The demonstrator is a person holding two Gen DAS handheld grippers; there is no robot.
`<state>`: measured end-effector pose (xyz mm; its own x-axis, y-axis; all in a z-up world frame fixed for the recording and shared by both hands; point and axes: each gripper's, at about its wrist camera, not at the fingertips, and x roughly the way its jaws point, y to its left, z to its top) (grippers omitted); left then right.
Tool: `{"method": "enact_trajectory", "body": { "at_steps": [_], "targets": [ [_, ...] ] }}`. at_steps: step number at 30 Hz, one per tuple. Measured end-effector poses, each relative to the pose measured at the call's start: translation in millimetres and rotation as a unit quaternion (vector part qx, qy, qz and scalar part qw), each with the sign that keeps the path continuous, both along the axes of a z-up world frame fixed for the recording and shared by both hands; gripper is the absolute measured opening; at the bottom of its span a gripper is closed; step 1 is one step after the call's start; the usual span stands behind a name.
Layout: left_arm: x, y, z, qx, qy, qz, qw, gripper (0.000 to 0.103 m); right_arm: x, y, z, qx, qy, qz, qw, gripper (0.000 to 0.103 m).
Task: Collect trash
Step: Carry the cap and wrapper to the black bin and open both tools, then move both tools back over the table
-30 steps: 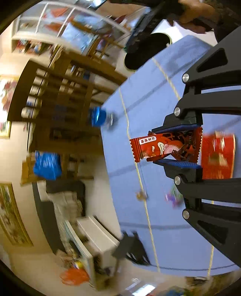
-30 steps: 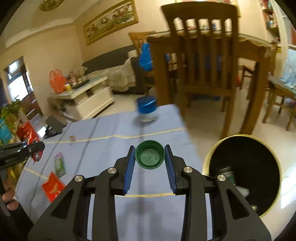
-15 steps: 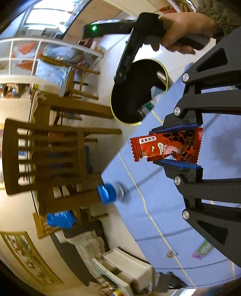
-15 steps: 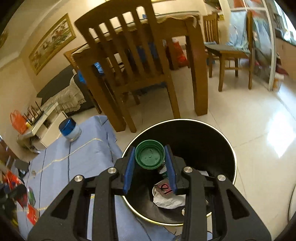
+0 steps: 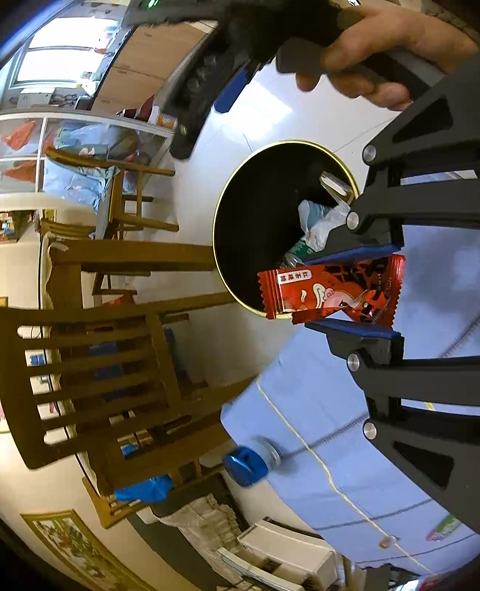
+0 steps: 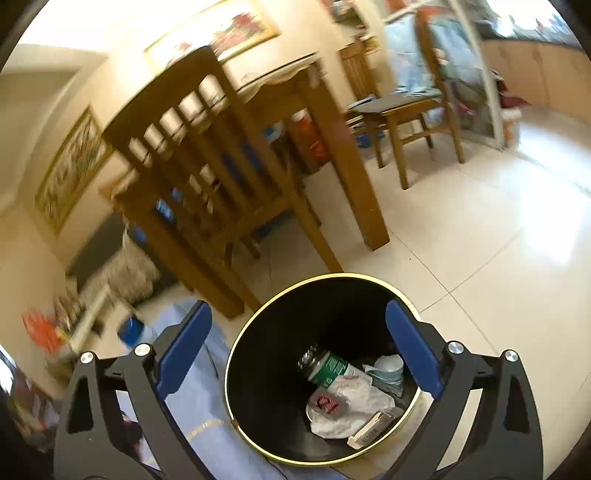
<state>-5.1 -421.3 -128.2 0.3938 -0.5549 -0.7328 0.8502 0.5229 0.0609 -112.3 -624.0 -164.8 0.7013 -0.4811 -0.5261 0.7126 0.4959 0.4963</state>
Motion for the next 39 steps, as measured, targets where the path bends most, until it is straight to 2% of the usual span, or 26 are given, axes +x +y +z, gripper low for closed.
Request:
{"method": "enact_trajectory", "body": {
  "at_steps": [5,9,11,16,22,27,29,32,34,39],
  "targets": [
    [1.2,-33.3,-4.6,0.006,0.003,-0.016,0.9998,0.029,-27.5,-12.4,-0.5,0.014,-0.035,-0.038,0.999,0.095],
    [-2.2,-54.7,-6.1,0.012,-0.015,-0.025,0.9995,0.034,-35.0,-16.5,-0.8,0.019,-0.046,-0.044,0.998,0.095],
    [-4.1,-60.9,-6.8,0.014,-0.02,-0.028,0.9993,0.043,-37.4,-16.7,-0.5,0.018,-0.052,-0.051,0.997,0.096],
    [-3.6,-61.1,-7.8,0.011,-0.023,-0.028,0.9993,0.052,-44.3,-15.8,1.3,0.015,-0.063,-0.062,0.996,0.097],
    [-1.3,-45.9,-2.6,0.005,-0.015,-0.024,0.9996,0.056,-34.6,-10.7,0.8,0.012,-0.049,-0.053,0.997,0.097],
    [0.3,-4.2,4.8,-0.01,-0.015,0.001,0.9998,0.077,-15.8,0.6,2.5,0.0,-0.021,-0.03,0.999,0.097],
    [-1.4,21.5,4.7,-0.016,-0.013,0.017,0.9996,0.09,-4.9,6.8,2.0,-0.006,-0.007,-0.017,1.0,0.097],
    [-2.9,69.7,1.5,-0.023,-0.012,0.048,0.9985,0.096,15.4,18.5,0.5,-0.013,0.016,0.007,1.0,0.097],
    [1.2,97.6,-0.3,-0.027,0.0,0.07,0.9972,0.096,31.2,29.2,0.4,-0.022,0.033,0.027,0.999,0.097],
    [19.8,192.1,-7.4,-0.057,0.031,0.148,0.9869,0.096,83.2,71.8,-0.2,-0.058,0.081,0.1,0.99,0.097]
  ]
}}
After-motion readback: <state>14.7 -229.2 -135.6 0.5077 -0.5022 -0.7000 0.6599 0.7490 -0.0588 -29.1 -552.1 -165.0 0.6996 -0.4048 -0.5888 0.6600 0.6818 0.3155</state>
